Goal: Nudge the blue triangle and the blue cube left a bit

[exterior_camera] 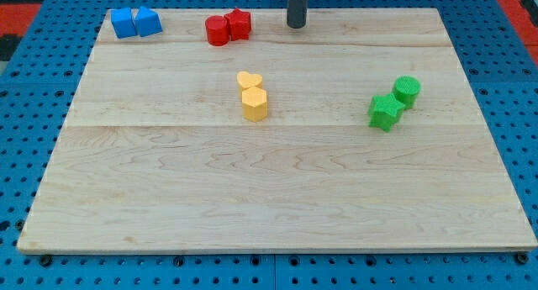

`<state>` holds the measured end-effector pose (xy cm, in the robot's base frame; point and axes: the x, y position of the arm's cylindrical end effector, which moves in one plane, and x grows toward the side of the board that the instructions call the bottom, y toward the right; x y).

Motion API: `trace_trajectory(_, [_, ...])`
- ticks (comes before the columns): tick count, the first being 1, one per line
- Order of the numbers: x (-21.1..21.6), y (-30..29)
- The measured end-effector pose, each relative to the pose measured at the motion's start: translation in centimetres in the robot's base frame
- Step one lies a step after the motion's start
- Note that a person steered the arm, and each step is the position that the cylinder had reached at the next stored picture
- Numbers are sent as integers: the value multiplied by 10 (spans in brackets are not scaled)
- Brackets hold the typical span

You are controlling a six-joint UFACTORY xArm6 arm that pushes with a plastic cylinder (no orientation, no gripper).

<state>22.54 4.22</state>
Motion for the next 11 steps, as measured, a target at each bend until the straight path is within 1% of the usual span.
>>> trace_trajectory(11, [4,6])
